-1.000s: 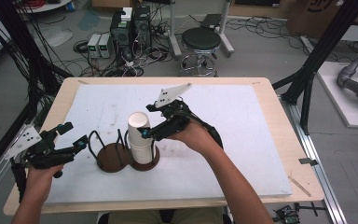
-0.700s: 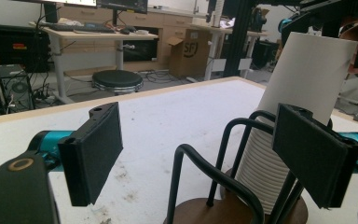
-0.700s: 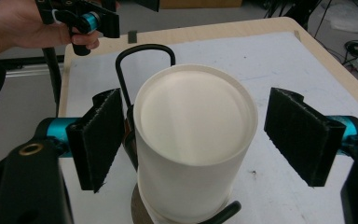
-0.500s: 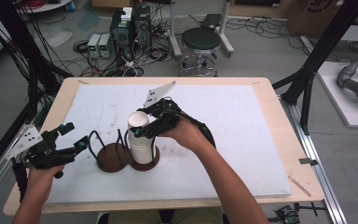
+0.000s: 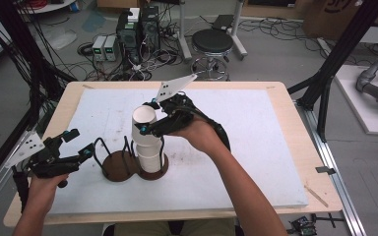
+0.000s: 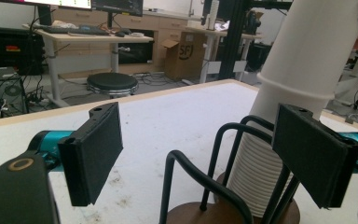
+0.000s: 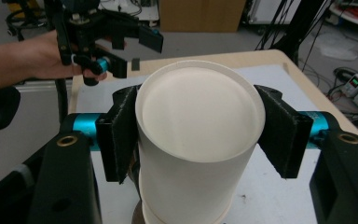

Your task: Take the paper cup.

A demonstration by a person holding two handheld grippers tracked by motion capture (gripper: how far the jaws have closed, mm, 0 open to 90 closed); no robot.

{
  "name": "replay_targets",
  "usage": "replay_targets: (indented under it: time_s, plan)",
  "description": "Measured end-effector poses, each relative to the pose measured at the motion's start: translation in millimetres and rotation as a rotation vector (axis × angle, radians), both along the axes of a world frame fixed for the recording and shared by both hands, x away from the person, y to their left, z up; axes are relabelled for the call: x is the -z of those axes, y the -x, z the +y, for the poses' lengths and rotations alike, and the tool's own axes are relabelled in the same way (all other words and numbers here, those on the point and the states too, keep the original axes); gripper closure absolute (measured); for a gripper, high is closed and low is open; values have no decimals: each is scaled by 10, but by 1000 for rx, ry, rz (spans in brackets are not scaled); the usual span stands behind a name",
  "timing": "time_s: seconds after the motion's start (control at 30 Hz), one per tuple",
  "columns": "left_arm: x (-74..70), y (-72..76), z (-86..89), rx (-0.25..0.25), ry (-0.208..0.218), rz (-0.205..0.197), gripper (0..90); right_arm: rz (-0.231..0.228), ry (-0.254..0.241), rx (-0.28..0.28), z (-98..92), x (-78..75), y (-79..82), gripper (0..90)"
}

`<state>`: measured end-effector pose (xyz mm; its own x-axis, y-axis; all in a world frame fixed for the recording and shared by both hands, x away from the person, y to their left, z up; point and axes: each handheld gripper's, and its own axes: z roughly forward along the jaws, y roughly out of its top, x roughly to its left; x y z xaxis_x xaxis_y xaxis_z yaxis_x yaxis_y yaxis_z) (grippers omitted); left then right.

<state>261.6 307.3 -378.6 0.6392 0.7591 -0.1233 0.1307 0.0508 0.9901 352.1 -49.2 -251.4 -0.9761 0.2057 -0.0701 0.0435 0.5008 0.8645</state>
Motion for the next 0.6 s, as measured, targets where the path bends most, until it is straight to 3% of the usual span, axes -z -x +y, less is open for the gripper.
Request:
replay_targets:
  time_s: [0.1,0.2,0.33,0.5,0.6]
  plan:
    - [-15,8,-18,11,1,-5,162,-13,-47,12,-131,-117,31,355]
    - [-32,15,-53,24,4,-9,162,-20,-63,23,-221,-161,47,355]
    - [-47,19,-100,39,0,-12,162,-22,-127,61,-485,-268,73,355]
    - [-72,26,-147,52,4,-17,162,-37,-143,88,-670,-329,95,355]
    - [-88,32,-196,66,9,-18,162,-45,-153,135,-888,-337,106,355]
